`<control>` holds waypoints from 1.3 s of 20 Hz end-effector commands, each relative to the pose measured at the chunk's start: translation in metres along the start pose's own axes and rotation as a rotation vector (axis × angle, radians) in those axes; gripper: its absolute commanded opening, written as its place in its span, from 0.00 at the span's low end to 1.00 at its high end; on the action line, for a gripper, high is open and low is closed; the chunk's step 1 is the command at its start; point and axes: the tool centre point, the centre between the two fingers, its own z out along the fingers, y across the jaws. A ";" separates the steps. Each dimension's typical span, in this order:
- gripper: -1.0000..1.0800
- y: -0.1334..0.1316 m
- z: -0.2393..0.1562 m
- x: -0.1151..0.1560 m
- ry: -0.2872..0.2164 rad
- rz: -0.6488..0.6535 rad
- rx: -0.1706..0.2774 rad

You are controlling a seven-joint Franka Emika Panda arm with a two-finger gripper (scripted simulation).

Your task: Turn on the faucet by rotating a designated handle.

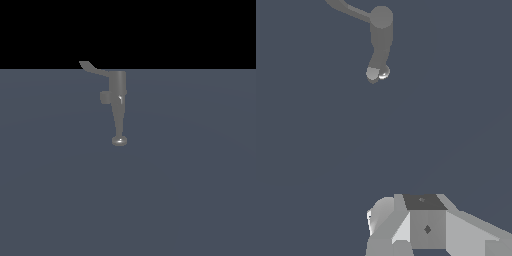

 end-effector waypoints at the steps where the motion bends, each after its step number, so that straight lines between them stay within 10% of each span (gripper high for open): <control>1: 0.00 0.000 0.000 0.000 0.000 0.000 0.000; 26: 0.00 -0.006 -0.001 0.034 0.004 0.107 0.050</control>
